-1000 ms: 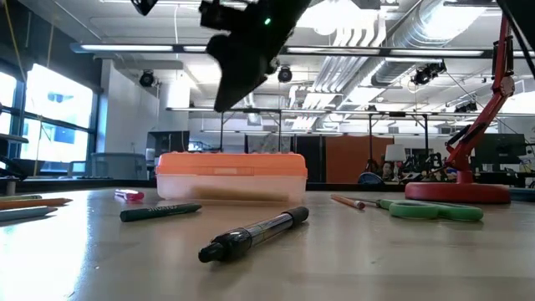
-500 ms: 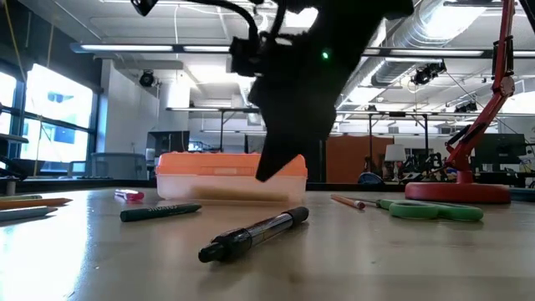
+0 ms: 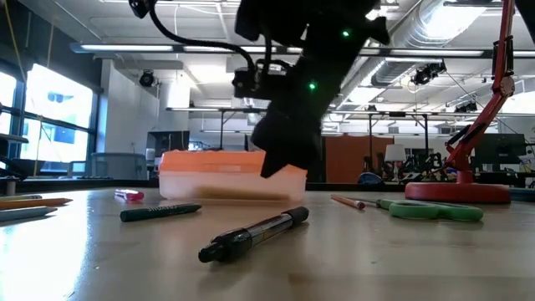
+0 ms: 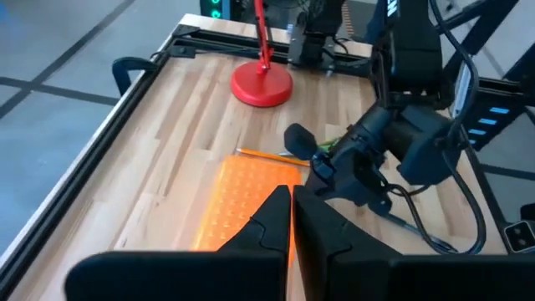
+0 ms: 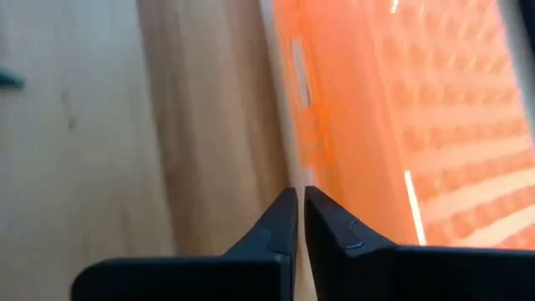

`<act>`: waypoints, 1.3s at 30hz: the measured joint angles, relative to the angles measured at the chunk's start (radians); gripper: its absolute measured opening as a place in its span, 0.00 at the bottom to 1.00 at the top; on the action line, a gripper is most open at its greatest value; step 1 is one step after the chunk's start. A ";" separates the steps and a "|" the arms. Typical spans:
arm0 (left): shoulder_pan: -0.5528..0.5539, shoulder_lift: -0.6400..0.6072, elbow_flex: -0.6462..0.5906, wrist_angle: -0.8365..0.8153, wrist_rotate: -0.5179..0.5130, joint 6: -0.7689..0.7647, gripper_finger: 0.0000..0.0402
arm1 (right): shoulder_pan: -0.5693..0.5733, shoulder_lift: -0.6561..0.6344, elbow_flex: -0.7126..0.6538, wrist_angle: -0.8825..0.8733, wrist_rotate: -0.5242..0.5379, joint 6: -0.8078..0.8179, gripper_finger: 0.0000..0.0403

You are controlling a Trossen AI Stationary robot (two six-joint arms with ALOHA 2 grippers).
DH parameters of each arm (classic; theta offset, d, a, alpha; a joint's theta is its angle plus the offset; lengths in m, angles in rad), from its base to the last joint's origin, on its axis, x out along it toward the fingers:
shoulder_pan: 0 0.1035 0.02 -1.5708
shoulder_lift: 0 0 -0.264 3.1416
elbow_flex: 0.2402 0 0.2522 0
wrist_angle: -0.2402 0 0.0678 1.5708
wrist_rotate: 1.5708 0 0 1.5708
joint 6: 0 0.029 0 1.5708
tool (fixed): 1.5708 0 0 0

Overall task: Pick & place school supplies into a supply box
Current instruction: Open the orange supply box, then put the pink pen into the orange supply box

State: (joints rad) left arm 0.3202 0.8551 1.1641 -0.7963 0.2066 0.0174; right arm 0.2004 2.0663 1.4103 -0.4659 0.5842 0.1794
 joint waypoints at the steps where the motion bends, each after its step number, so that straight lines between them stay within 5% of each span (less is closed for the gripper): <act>1: 0.000 0.000 0.000 0.000 0.000 0.000 0.11 | -0.006 0.000 0.011 -0.001 0.010 -0.028 0.00; 18: 0.000 0.000 0.000 0.000 0.000 0.000 0.12 | -0.202 0.000 0.269 -0.183 0.263 -0.448 0.00; 22: 0.000 0.000 0.000 0.000 0.001 0.000 0.12 | -0.291 0.000 0.340 -0.187 0.182 -0.530 0.00; 29: 0.000 0.000 0.000 -0.017 0.000 0.000 0.12 | -0.453 0.000 0.382 -0.168 -0.187 -0.444 0.00; 37: 0.000 0.000 0.000 -0.136 -0.119 -0.002 0.12 | -0.456 -0.010 0.382 -0.162 -0.123 -0.447 0.00; 39: 0.000 0.000 0.000 -0.151 -0.133 -0.022 0.12 | -0.442 -0.035 0.382 -0.166 -0.174 -0.396 0.00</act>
State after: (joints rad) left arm 0.3202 0.8554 1.1641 -0.9475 0.0734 -0.0042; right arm -0.2413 2.0315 1.7924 -0.6320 0.4099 -0.2170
